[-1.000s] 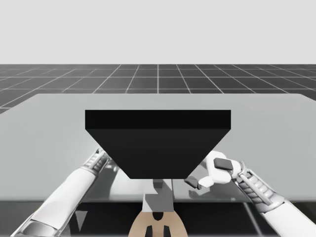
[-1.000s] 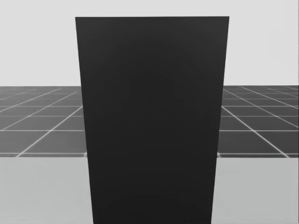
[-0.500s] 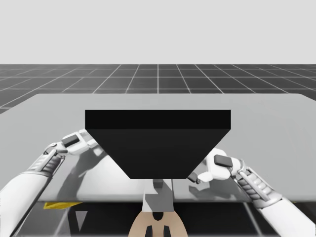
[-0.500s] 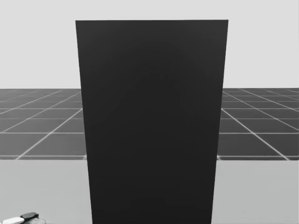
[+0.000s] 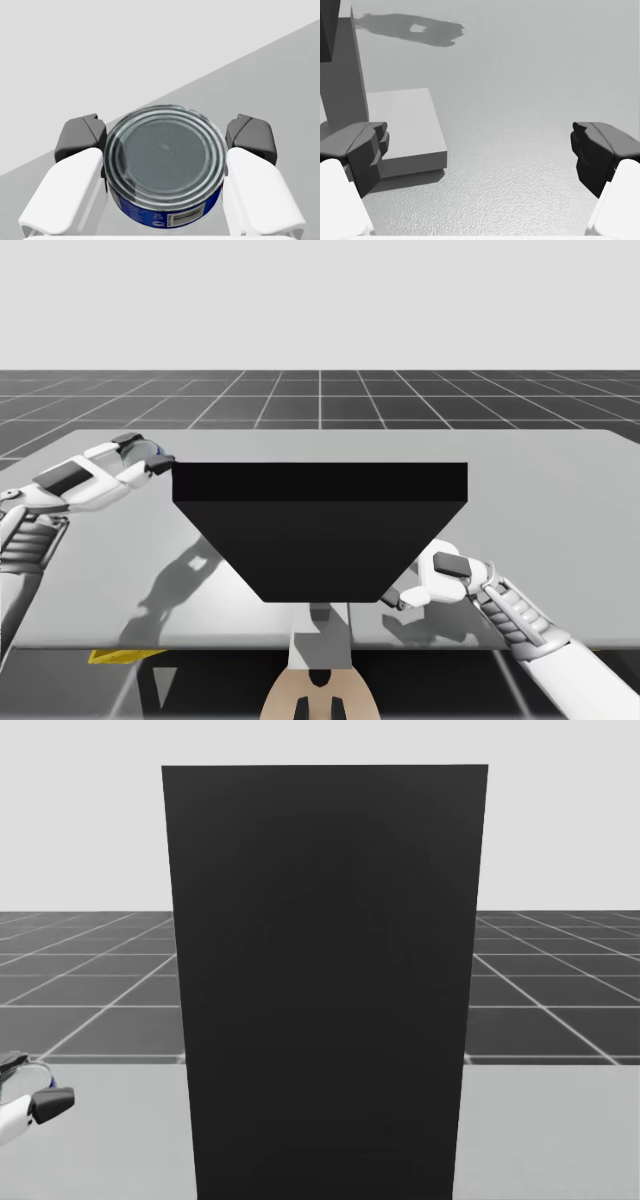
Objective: Reach around the screen and pick up the object behind it.
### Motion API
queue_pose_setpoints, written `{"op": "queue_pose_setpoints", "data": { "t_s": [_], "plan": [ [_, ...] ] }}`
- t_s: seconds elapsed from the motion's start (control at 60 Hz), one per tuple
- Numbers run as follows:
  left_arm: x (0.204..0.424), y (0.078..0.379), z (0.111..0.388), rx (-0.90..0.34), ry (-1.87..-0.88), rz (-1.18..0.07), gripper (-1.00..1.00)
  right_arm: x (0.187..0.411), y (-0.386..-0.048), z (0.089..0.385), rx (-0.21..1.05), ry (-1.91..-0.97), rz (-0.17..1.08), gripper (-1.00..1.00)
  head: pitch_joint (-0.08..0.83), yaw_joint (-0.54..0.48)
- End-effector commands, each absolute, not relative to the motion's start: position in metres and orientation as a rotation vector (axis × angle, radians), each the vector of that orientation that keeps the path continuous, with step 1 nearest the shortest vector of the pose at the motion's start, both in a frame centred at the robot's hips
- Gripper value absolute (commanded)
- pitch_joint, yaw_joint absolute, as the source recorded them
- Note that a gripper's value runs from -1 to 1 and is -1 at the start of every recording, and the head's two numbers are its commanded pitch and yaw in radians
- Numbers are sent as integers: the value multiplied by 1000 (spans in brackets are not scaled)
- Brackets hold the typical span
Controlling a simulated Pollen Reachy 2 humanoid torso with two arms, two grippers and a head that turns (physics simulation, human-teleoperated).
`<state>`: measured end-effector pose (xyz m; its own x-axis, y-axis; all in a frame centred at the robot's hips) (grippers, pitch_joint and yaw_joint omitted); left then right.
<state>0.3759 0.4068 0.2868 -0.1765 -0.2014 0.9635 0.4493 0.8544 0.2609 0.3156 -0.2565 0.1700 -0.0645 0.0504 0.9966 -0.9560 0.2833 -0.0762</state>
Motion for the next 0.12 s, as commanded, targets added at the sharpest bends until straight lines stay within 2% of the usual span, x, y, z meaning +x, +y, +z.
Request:
{"op": "queue_pose_setpoints", "data": {
  "t_s": [0.017,0.117],
  "plan": [
    [377,397,341,-165,-1814,-566,1000,316,-257,169,922,-1347,1068,-1000,82,10],
    [372,387,372,-159,-1885,-573,1000,316,-257,169,915,-1345,1071,-1000,81,10]
  ]
}}
